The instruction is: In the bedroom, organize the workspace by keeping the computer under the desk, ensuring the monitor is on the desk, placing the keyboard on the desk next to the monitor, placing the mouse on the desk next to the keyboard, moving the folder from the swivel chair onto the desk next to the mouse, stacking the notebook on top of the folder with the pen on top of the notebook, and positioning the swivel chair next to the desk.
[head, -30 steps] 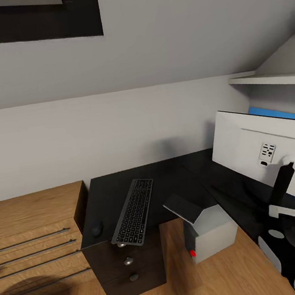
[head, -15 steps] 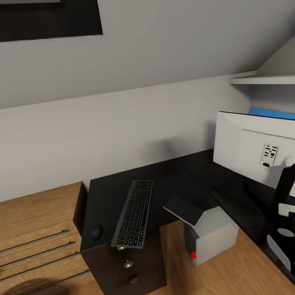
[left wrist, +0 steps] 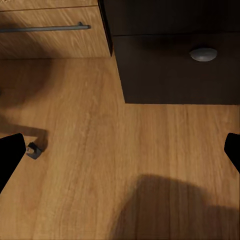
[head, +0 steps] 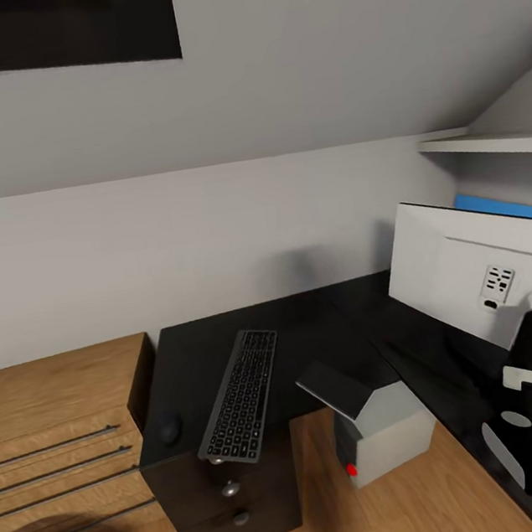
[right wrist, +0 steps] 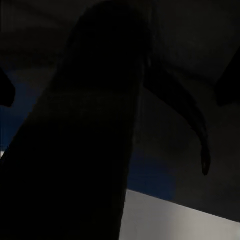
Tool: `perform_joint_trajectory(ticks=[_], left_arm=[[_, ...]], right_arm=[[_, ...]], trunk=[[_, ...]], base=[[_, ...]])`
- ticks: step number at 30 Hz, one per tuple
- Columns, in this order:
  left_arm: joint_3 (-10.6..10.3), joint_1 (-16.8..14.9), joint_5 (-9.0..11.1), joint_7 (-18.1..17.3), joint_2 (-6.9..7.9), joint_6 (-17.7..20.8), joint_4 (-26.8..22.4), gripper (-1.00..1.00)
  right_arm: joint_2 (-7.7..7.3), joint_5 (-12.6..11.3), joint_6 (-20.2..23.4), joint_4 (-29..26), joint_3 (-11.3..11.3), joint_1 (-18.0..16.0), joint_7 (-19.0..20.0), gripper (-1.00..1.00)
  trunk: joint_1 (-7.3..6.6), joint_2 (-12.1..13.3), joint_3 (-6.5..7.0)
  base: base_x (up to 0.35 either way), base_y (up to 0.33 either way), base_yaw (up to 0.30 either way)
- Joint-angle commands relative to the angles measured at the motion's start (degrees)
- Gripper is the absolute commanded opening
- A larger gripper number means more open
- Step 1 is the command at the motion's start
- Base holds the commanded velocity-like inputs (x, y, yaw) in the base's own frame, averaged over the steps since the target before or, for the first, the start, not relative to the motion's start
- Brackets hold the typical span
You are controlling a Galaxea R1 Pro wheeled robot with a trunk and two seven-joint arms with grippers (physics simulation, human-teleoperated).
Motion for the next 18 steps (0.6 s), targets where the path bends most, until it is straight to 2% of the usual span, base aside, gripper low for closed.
perform_joint_trajectory(ticks=[1,12,18], left_arm=[[-0.52,-0.06,0.28,0.47,0.04,-0.19,0.12,1.00],[-0.66,-0.06,0.28,0.39,0.04,-0.23,1.47,1.00],[-0.65,-0.06,0.28,0.39,0.04,-0.23,1.54,1.00]], right_arm=[[-0.02,-0.60,-0.40,0.02,0.11,-0.03,-0.06,1.00],[-0.60,-0.63,-0.33,0.02,-0.45,-0.05,-0.11,1.00],[-1.07,-0.63,-0.18,0.02,-4.29,-0.05,-0.21,1.00]], trunk=[[0.02,-0.03,-0.06],[0.02,-0.03,-0.06],[0.02,-0.03,-0.06]], base=[[0.206,0.000,0.000],[0.052,0.000,0.000],[0.003,0.000,0.000]])
